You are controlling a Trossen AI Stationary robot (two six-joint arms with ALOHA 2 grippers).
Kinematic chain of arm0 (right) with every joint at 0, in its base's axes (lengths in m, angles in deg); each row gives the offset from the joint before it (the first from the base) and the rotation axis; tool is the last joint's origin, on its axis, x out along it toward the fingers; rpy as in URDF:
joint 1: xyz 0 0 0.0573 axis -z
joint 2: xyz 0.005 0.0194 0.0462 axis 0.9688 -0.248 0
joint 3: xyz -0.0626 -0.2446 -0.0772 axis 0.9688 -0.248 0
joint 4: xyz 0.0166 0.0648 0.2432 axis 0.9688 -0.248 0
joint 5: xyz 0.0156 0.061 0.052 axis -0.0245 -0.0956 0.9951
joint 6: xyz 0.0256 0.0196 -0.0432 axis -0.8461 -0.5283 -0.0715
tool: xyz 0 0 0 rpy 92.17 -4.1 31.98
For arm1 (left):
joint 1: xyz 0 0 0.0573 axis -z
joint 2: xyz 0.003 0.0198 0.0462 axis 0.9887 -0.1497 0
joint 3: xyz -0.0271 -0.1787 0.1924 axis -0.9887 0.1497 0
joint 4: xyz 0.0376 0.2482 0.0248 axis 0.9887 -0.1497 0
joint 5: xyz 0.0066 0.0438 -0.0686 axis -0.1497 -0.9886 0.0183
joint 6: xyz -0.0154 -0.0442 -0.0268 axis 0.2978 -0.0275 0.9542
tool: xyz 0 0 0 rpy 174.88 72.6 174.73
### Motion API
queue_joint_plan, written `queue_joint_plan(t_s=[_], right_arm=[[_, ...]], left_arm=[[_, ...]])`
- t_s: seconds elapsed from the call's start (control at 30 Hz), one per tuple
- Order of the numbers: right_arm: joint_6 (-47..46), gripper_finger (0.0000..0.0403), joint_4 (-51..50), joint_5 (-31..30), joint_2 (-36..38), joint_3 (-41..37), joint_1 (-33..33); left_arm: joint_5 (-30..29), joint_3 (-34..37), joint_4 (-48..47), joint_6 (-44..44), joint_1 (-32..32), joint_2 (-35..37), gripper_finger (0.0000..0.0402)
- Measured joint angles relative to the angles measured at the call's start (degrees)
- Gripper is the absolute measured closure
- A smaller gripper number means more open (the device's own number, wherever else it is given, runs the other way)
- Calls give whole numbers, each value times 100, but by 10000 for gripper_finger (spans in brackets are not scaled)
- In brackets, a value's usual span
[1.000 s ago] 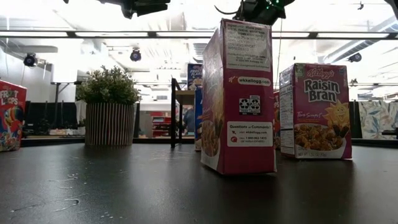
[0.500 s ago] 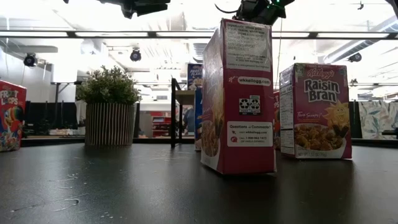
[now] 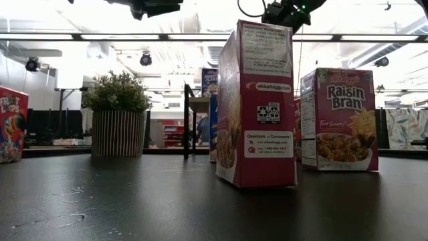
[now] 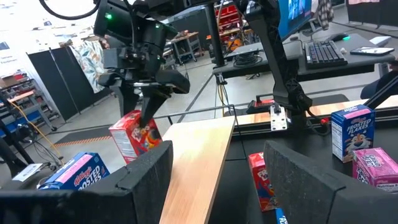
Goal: Stack cereal on shelf
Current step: Put the middle red cereal box on the shelf
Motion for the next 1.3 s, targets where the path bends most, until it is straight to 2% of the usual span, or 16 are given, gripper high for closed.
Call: queue_joint_plan(t_s=[0.53,1.17,1.3], right_arm=[[391,204,393,-27,0,-288,16],[330,215,493,-39,-195,-292,27],[194,207,489,-46,-195,-294,27]], left_arm=[[0,0,0,2,-1,0,166],[2,0,15,4,0,0,166],[2,0,17,4,1,0,166]])
